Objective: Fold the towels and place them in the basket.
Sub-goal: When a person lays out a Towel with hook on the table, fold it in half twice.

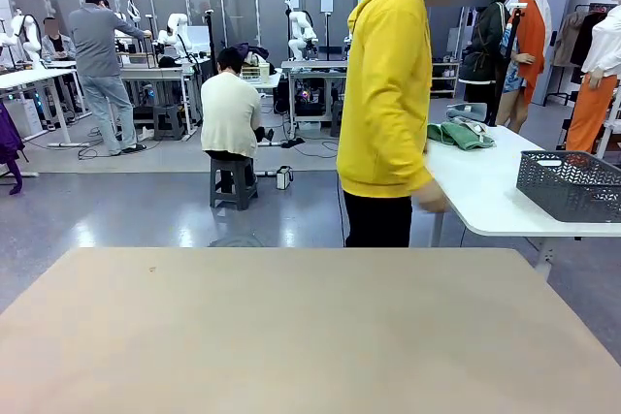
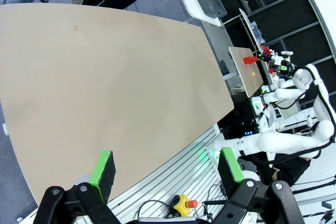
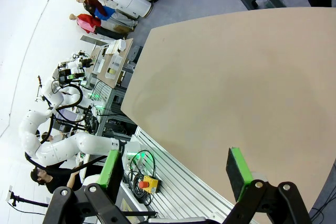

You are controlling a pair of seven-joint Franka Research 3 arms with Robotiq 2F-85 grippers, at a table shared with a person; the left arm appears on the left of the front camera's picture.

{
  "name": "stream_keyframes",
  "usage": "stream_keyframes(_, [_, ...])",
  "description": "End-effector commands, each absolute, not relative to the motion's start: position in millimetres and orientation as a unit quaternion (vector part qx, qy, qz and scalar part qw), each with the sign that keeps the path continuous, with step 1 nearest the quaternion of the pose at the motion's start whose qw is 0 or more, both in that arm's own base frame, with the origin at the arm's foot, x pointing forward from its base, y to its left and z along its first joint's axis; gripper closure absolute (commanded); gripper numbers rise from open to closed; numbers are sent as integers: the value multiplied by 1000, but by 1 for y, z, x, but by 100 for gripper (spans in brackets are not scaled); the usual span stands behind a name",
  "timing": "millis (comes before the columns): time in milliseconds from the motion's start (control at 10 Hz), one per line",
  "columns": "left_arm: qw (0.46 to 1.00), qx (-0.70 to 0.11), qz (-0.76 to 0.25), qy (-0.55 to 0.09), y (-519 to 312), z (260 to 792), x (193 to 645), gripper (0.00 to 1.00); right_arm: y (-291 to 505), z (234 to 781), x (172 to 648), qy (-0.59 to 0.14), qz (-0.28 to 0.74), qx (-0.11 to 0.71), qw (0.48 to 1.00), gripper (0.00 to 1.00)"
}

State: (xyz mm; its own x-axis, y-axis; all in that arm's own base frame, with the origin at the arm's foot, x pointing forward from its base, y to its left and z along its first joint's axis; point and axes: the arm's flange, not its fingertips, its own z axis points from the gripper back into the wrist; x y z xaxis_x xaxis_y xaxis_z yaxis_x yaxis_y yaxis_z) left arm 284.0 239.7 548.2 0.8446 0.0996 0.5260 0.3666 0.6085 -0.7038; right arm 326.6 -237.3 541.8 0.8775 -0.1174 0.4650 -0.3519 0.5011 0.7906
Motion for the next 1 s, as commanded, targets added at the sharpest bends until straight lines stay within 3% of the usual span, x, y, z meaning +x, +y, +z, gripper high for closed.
stream_keyframes(0, [853, -438, -84, -271, 241, 551, 285, 0, -238, 542, 327, -242, 78, 495, 831, 0])
stream_keyframes(900, [853, -438, -84, -271, 241, 551, 285, 0, -238, 542, 327, -242, 78, 495, 831, 0])
